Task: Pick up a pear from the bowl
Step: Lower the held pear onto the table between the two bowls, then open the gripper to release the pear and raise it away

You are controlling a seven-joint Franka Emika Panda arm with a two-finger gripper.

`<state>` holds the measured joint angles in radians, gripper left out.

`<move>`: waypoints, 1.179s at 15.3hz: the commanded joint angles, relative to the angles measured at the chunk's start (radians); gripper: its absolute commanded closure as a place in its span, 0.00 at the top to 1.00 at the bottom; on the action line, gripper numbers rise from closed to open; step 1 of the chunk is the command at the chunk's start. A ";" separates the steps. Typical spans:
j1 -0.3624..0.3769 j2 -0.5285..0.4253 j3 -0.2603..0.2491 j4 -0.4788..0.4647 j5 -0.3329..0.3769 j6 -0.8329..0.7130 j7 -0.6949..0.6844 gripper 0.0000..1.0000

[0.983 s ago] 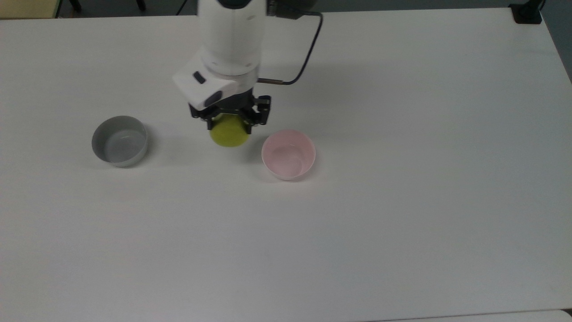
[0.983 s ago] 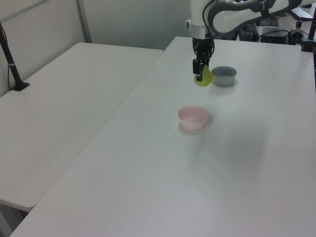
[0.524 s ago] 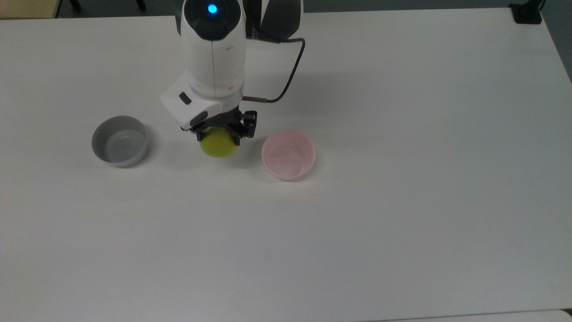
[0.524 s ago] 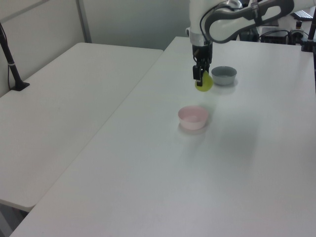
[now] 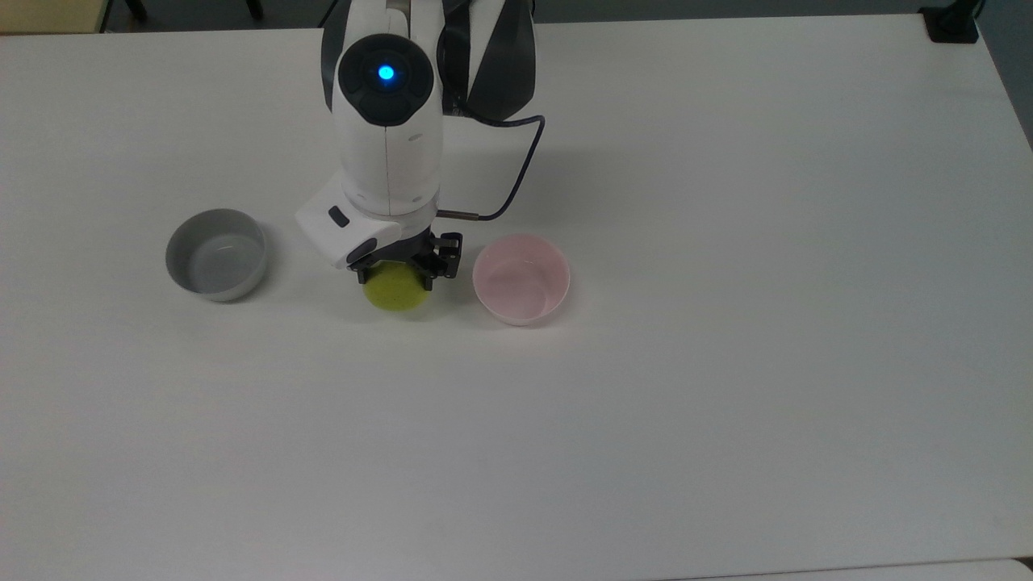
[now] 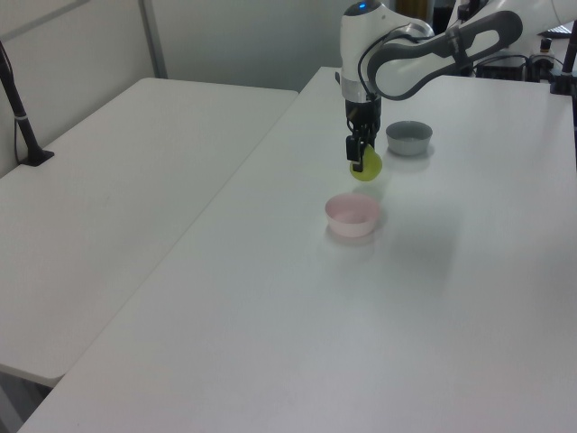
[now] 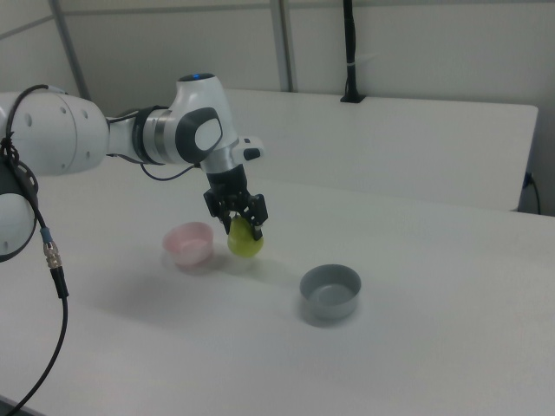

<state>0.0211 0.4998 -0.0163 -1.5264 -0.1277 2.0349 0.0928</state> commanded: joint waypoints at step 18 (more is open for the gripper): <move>-0.006 -0.066 -0.004 0.003 -0.029 -0.053 0.001 1.00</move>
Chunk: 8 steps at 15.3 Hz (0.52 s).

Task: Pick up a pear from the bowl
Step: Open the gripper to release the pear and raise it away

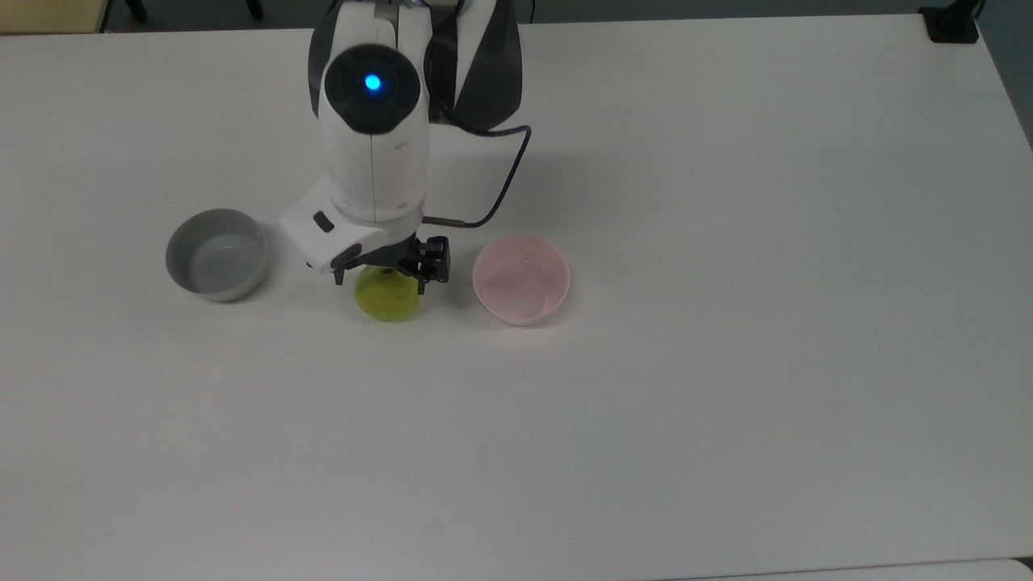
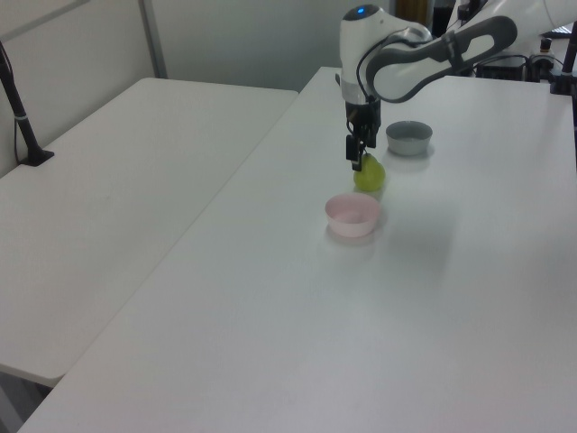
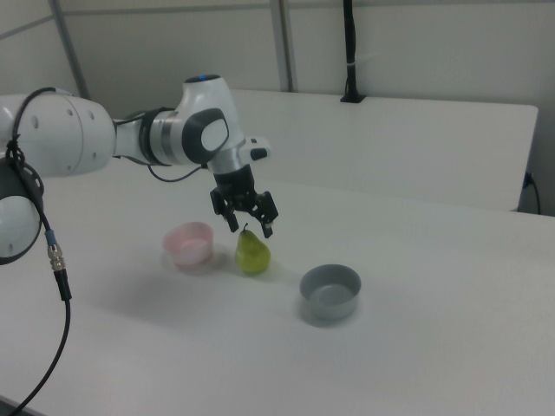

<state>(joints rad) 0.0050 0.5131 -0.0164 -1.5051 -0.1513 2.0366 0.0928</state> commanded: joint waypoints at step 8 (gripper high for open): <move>0.078 -0.301 0.010 -0.053 0.044 -0.248 0.146 1.00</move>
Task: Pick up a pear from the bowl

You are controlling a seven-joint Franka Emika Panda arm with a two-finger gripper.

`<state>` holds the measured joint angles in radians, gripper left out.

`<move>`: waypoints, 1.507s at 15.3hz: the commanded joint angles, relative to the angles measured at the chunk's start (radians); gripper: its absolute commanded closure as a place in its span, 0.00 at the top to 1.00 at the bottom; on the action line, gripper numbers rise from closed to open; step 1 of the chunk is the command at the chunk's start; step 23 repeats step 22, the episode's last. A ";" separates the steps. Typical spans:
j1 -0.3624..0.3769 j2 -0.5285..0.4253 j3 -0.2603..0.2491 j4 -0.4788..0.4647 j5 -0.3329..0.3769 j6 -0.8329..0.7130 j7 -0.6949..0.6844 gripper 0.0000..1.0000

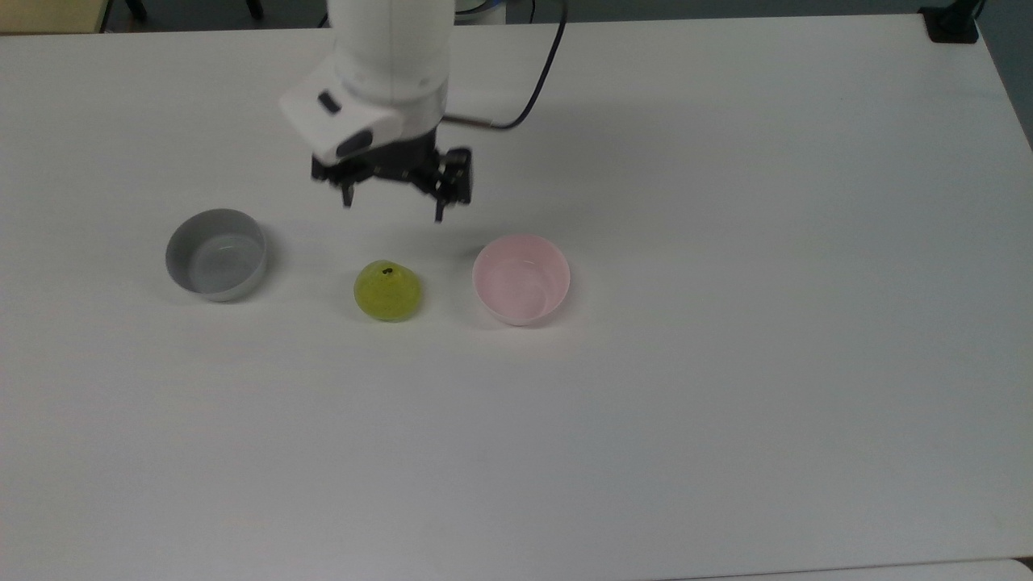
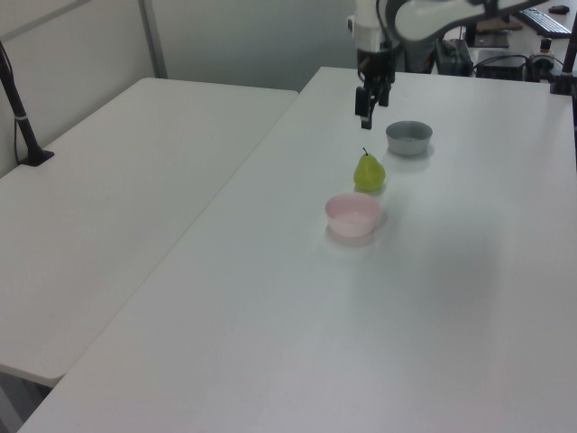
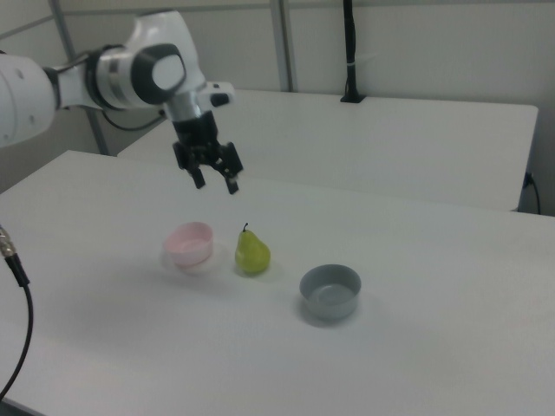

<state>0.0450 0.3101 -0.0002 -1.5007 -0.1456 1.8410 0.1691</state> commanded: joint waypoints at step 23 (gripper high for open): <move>0.053 -0.256 -0.006 -0.128 0.098 -0.181 -0.033 1.00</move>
